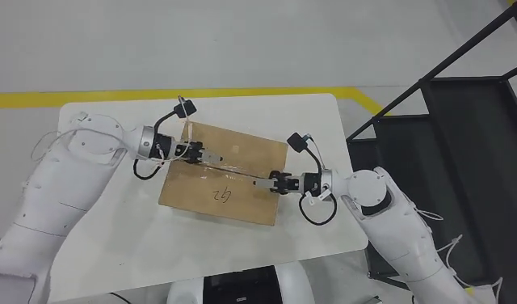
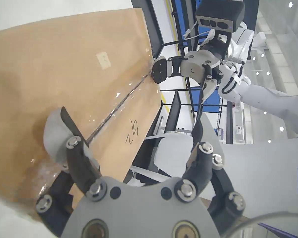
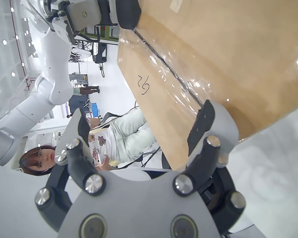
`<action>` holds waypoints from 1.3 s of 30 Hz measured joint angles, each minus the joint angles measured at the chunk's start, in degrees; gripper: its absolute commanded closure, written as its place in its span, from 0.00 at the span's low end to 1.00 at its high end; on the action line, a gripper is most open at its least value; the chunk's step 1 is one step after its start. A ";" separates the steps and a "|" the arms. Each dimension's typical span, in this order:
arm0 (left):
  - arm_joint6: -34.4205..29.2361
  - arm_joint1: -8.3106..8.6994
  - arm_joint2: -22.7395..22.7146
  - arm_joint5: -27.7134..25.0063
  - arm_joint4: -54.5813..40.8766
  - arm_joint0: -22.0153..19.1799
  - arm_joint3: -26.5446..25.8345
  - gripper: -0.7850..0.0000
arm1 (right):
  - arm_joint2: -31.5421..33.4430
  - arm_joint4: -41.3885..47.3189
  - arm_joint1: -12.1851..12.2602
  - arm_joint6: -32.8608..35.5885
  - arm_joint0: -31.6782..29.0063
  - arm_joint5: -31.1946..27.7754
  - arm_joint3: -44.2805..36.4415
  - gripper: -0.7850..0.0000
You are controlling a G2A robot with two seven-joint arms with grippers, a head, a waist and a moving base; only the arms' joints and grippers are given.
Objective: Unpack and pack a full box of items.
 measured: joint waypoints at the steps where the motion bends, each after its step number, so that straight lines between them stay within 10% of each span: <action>1: -0.59 0.46 -1.09 0.22 0.00 0.86 -0.85 0.00 | -0.15 -0.08 0.00 -0.07 0.15 0.04 0.00 0.00; 31: 7.80 5.60 -17.87 -0.25 2.90 14.68 -11.98 0.00 | -1.15 0.30 0.66 -1.61 0.94 0.50 0.18 0.00; 39: 18.90 6.03 -23.20 -2.82 3.00 18.38 -12.10 0.00 | 9.21 1.65 2.07 -5.31 -3.39 -6.14 -2.42 0.00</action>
